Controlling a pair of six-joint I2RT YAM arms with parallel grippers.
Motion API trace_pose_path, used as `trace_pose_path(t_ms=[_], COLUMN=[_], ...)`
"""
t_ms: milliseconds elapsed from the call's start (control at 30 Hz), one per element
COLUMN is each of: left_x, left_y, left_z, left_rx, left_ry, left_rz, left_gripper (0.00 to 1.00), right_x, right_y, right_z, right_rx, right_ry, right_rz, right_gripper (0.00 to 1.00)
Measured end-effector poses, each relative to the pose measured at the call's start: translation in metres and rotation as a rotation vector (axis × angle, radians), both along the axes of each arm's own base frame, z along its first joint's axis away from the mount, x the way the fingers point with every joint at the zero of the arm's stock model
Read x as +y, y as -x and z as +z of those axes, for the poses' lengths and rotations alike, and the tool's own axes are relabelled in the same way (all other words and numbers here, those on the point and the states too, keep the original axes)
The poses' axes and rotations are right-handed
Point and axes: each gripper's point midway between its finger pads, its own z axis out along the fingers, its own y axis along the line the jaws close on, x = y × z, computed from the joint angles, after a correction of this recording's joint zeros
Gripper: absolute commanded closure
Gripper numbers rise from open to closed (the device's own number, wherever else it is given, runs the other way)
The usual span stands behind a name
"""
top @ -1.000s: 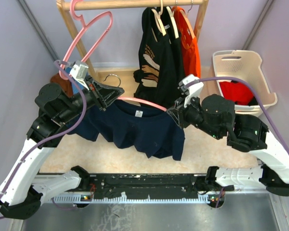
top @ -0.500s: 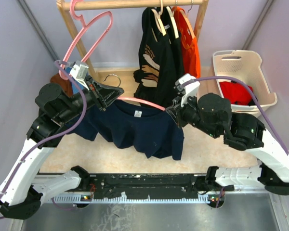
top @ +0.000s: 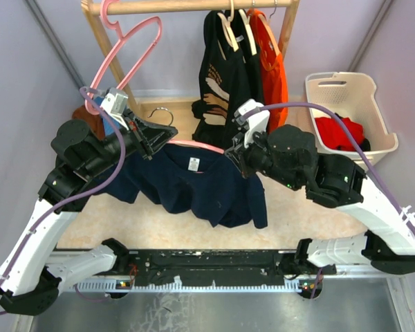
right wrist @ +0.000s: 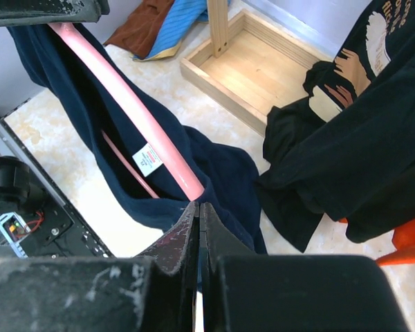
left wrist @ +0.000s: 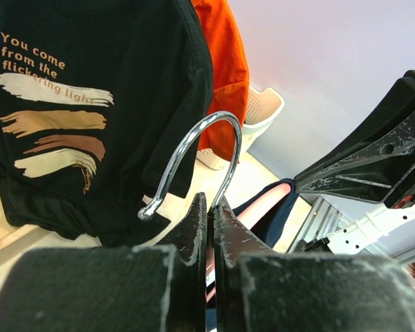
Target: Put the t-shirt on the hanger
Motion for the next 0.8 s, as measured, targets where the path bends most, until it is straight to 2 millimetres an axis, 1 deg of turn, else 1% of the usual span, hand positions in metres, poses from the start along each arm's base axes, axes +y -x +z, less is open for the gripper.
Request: trace_pose_path(t_ms=[367,567,600,700,733,800], left_x=[0.001,0.001,0.001,0.001,0.001,0.0], left_y=[-0.001,-0.001,-0.001,-0.002,-0.001,0.0], left_z=[-0.001,-0.001,-0.001,-0.001,0.0,0.002], left_rx=[-0.002,-0.002,-0.002,-0.002,-0.003,-0.006], left_ry=[-0.005,-0.005,-0.005,-0.005,-0.003,0.005], left_rz=[0.008,0.008,0.008,0.01,0.008,-0.001], left_gripper=[1.0,1.0,1.0,1.0,1.0,1.0], right_x=[0.017,0.019,0.019,0.021,0.023,0.027], right_y=[-0.004,-0.005,-0.005,-0.006,-0.006,-0.007], right_z=[-0.003,-0.004,-0.004,-0.006,-0.007,-0.011], right_rx=[-0.008,-0.009,-0.01,-0.01,-0.008,-0.005], right_ry=[0.023,0.032,0.033,0.041,0.043,0.058], right_rz=[0.031,0.037,0.037,0.039,0.043,0.049], right_gripper=[1.0,1.0,0.99,0.84,0.82,0.8])
